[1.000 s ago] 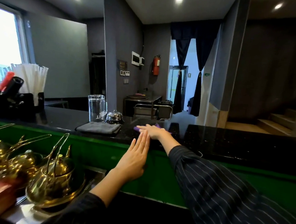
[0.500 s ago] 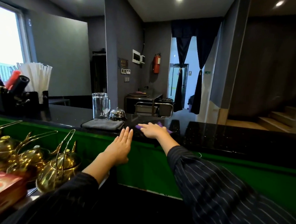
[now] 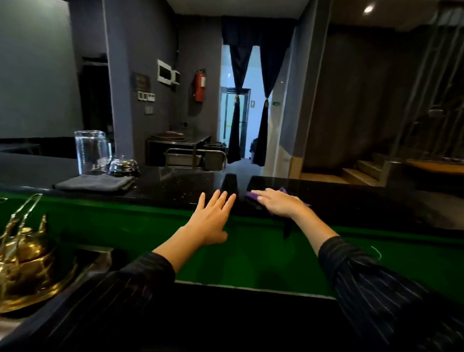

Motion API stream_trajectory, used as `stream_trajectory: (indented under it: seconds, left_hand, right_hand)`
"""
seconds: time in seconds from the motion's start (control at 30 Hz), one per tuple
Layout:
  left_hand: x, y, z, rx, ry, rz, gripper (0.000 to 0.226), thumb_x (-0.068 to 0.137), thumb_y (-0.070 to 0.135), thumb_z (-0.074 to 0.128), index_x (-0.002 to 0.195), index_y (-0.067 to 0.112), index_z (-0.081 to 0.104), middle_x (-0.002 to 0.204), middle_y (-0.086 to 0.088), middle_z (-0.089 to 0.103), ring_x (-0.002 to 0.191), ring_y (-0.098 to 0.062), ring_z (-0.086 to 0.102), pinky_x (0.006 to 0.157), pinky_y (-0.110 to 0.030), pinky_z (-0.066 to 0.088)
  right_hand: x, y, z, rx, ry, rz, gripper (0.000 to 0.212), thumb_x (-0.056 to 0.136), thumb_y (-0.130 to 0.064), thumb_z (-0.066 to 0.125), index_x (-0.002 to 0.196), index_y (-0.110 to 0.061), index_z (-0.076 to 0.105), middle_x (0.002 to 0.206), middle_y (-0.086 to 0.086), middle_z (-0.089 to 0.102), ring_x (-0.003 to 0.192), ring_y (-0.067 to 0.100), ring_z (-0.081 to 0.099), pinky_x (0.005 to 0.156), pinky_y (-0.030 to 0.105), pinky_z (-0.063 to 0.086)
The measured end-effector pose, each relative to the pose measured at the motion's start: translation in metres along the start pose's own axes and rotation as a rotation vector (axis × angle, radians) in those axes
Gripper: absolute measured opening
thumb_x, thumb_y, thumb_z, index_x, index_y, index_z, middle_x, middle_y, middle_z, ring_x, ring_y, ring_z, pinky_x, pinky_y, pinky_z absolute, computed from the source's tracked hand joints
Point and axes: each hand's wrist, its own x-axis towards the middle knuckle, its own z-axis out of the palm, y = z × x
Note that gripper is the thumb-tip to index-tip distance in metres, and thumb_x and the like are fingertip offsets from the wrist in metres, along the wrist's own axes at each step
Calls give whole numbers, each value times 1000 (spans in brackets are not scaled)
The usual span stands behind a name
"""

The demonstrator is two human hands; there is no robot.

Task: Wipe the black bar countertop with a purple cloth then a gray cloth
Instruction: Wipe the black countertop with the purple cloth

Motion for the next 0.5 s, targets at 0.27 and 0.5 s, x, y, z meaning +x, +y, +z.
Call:
stream_trajectory:
  seconds: [0.27, 0.5]
  left_hand:
    - [24, 25, -1, -22, -68, -63, 100, 78, 40, 67, 149, 35, -4, 158, -15, 3, 145, -36, 1, 110, -64, 4]
    - [55, 54, -42, -265, -221, -169, 79, 74, 43, 68, 141, 22, 30, 146, -17, 26, 137, -41, 23, 108, -66, 22]
  right_hand:
    - [-20, 82, -12, -9, 177, 581, 51, 97, -36, 29, 147, -40, 35, 156, 5, 31, 144, 33, 25, 114, 51, 17]
    - [-22, 2, 15, -50, 235, 141, 46, 99, -35, 30, 143, -44, 39, 145, 7, 45, 133, 30, 42, 106, 50, 29]
